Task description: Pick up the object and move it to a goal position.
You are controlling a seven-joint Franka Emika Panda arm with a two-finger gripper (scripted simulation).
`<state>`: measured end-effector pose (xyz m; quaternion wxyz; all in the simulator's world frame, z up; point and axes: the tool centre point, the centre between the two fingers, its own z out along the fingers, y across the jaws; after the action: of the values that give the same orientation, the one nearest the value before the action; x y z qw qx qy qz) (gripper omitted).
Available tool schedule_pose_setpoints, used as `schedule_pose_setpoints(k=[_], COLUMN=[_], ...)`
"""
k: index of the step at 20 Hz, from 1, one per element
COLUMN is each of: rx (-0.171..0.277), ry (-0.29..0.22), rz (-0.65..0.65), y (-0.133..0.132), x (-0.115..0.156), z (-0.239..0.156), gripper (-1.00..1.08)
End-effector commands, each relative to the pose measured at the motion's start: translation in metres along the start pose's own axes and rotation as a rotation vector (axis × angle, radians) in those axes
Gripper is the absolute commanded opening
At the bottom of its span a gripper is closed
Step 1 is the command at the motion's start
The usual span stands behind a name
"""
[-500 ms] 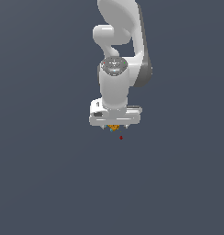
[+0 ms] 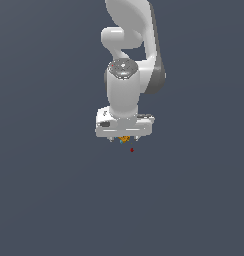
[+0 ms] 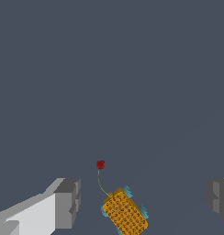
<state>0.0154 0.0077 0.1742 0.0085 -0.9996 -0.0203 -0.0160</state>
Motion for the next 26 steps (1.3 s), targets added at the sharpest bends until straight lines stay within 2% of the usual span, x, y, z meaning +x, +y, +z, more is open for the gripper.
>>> schedule_pose_setpoints(k=[1, 7, 13, 19, 26], rx=[-0.001, -0.002, -0.006, -0.012, -0.013], ry=[0.006, 0.003, -0.002, -0.010, -0.023], rz=[-0.002, -0.021, -0.093, -0.218, -0.422], y=[0.001, 0.001, 0.000, -0.002, -0.007], x=[0.002, -0.001, -0.011, -0.030, -0.063], z=[-0.002, 0.002, 0.016, 0.038, 0.070], gripper=[1.00, 1.00, 1.00, 1.00, 1.00])
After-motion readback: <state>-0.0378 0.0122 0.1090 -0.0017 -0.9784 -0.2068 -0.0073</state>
